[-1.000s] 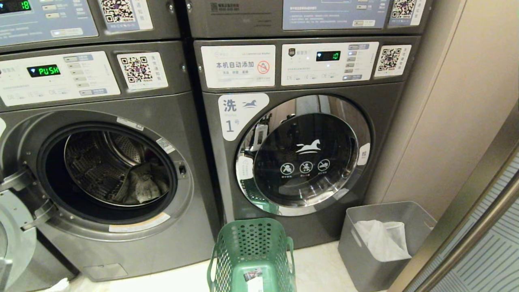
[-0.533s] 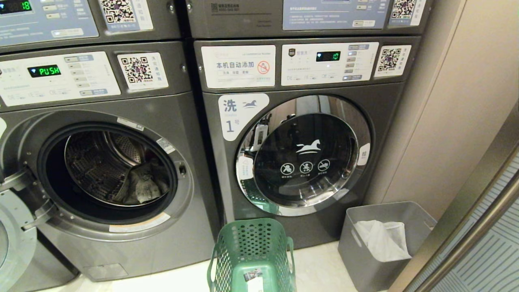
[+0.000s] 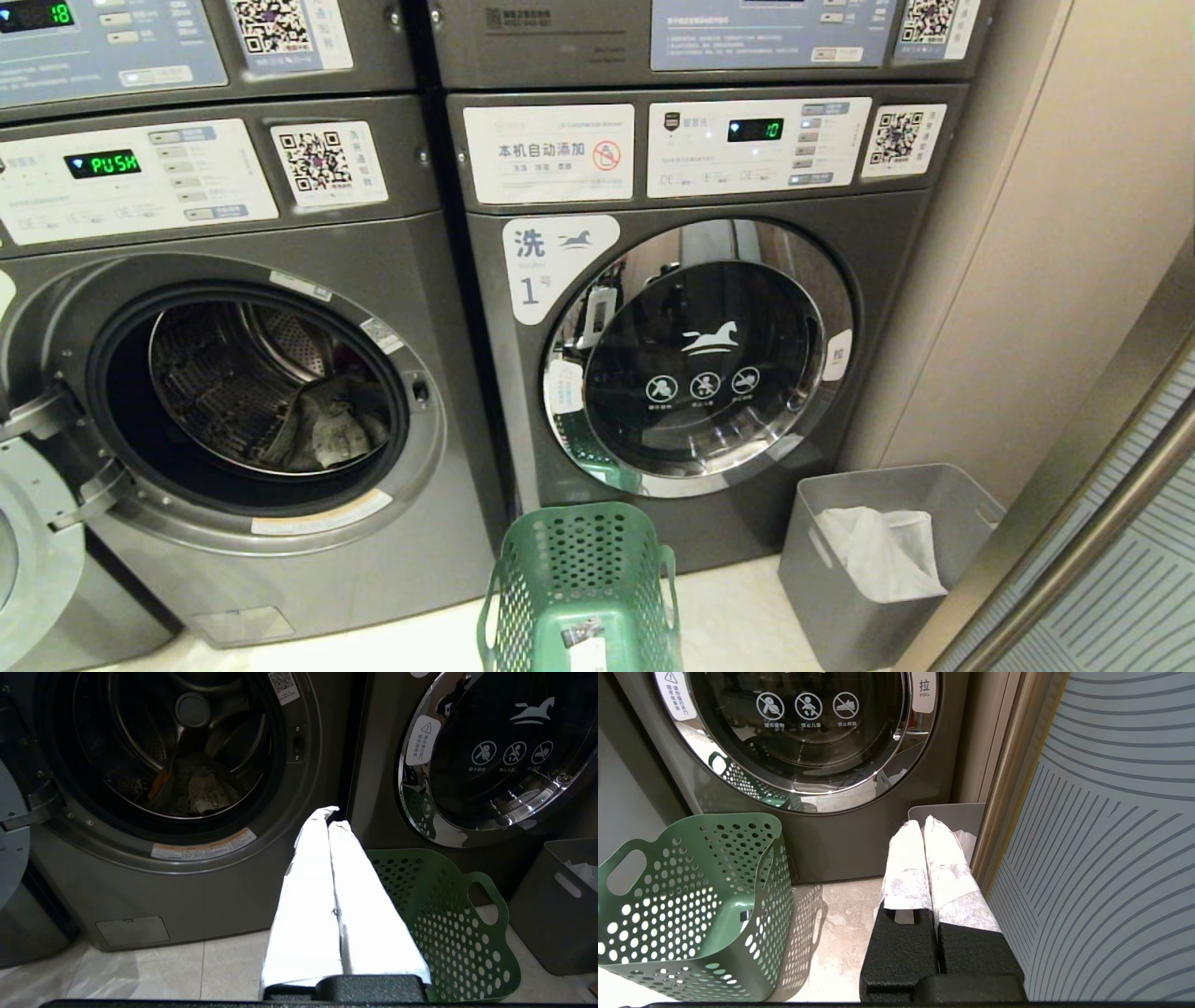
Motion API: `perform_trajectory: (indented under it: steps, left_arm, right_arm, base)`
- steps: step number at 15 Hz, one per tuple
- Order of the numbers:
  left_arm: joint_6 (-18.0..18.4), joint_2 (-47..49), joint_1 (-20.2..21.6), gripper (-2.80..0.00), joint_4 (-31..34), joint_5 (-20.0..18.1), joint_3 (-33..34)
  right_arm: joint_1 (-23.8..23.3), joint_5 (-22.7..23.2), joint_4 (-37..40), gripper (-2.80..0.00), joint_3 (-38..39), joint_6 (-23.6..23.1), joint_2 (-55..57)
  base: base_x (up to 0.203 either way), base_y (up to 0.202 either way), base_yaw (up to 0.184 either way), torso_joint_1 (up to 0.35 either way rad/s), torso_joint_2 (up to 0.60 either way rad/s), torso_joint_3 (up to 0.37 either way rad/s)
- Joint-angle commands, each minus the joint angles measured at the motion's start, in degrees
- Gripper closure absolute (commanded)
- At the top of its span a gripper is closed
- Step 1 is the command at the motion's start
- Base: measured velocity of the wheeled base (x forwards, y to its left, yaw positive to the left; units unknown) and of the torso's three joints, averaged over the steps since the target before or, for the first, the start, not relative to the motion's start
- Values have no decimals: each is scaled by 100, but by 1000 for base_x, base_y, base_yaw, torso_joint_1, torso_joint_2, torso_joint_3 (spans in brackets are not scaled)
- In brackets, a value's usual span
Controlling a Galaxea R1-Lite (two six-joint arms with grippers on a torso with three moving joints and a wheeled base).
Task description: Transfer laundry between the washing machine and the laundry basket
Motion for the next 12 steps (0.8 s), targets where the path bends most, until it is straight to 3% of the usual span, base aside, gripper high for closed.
perform_trajectory:
  steps: [1, 12]
  left_arm:
    - [-19, -239, -11, 0, 0, 3, 229]
    - [-44, -239, -11, 0, 8, 3, 229]
  right_arm:
    - [0, 3, -3, 0, 0, -4, 5]
    - [0, 3, 3, 0, 0, -4, 5]
  base:
    - [0, 0, 0, 0, 0, 0]
    - [0, 0, 0, 0, 0, 0]
